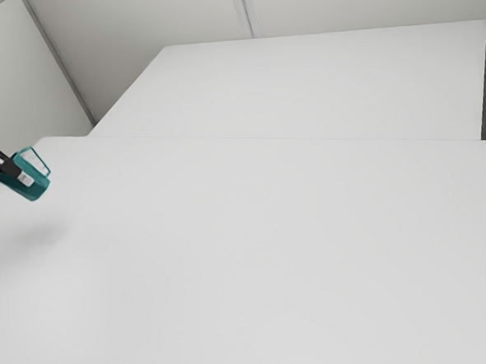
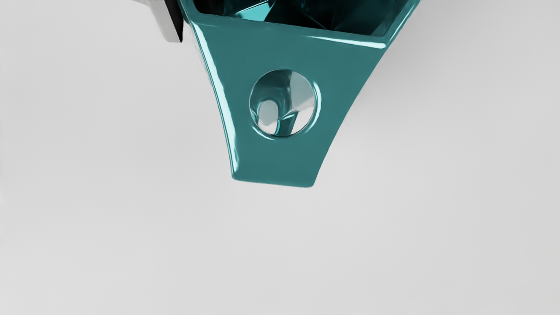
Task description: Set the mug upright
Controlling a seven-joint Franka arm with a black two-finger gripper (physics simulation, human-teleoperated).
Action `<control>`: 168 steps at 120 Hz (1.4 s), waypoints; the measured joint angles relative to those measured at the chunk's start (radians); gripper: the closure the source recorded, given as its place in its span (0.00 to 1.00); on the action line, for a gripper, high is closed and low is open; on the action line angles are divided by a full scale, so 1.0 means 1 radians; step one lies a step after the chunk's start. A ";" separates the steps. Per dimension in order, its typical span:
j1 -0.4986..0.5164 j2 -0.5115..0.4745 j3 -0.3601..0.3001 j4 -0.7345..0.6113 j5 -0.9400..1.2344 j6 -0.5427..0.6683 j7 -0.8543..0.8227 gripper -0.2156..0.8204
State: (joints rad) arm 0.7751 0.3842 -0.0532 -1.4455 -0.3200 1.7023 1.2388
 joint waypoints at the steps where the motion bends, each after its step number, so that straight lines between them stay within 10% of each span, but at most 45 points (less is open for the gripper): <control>1: -0.005 -0.005 0.001 -0.004 0.003 0.001 -0.004 0.96; 16: -0.117 -0.071 0.063 -0.068 0.035 0.023 -0.058 0.96; 33: -0.526 -0.127 0.431 -0.115 0.049 0.055 -0.118 0.96; 52: -0.806 -0.224 0.651 -0.192 0.102 0.079 -0.192 0.96; 103: -1.029 -0.367 0.659 -0.345 0.289 0.138 -0.425 0.96; 168: -1.038 -0.416 0.524 -0.583 0.414 0.276 -0.691 0.96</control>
State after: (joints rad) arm -0.2627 -0.0320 0.4709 -2.0287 0.0943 1.9781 0.5480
